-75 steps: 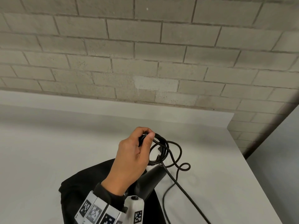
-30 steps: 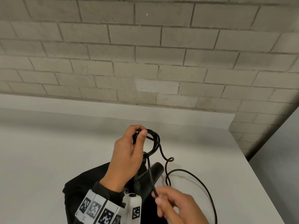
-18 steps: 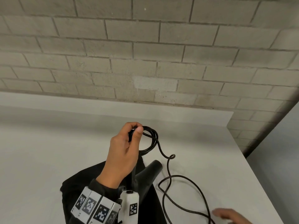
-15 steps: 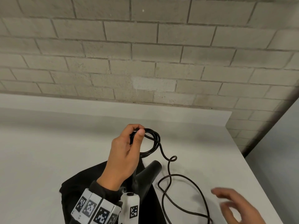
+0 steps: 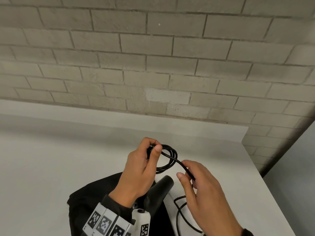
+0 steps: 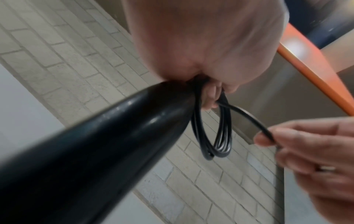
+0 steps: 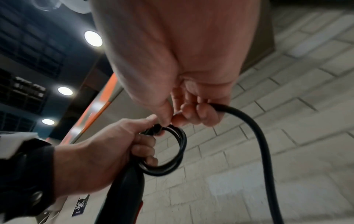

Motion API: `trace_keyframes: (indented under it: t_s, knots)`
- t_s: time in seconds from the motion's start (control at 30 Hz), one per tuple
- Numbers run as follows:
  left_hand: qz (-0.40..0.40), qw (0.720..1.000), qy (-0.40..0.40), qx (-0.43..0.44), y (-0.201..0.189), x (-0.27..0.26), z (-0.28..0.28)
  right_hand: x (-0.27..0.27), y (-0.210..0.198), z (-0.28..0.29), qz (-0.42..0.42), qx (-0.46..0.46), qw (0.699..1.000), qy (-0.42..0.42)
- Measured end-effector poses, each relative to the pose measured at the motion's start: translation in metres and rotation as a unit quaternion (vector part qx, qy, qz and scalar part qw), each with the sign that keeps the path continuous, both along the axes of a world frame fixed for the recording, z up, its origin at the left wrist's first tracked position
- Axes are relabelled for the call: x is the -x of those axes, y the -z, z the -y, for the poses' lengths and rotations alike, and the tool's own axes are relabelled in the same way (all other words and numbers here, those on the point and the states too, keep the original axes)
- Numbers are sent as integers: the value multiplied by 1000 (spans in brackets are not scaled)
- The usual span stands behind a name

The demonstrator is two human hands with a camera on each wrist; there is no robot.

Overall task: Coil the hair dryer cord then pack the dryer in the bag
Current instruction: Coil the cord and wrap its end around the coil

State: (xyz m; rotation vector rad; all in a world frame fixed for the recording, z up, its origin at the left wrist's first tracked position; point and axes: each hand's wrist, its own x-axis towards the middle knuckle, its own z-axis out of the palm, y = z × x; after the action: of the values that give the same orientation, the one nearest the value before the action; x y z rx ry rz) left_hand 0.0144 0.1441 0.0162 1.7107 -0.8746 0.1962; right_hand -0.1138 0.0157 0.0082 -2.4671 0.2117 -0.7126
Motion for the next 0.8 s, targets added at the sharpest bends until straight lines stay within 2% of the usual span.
trace_keyframes:
  t_s: [0.13, 0.27, 0.4, 0.5, 0.63, 0.8]
  knots:
    - [26, 999, -7, -22, -3, 0, 0, 1, -20, 4, 70, 145, 987, -27]
    - [58, 997, 41, -35, -6, 5, -1, -2, -46, 9, 68, 187, 976, -91]
    - [76, 993, 86, -21, -6, 11, -1, -17, -64, 16, 97, 113, 980, -133]
    - [89, 991, 84, -54, -5, 17, -1, -27, -70, 20, 100, 61, 984, -137]
    - [89, 991, 59, -83, -4, 18, 1, -32, -68, 19, 90, -17, 987, -129]
    - [71, 990, 91, -82, -4, 19, 0, -36, -58, 16, 66, -118, 983, -123]
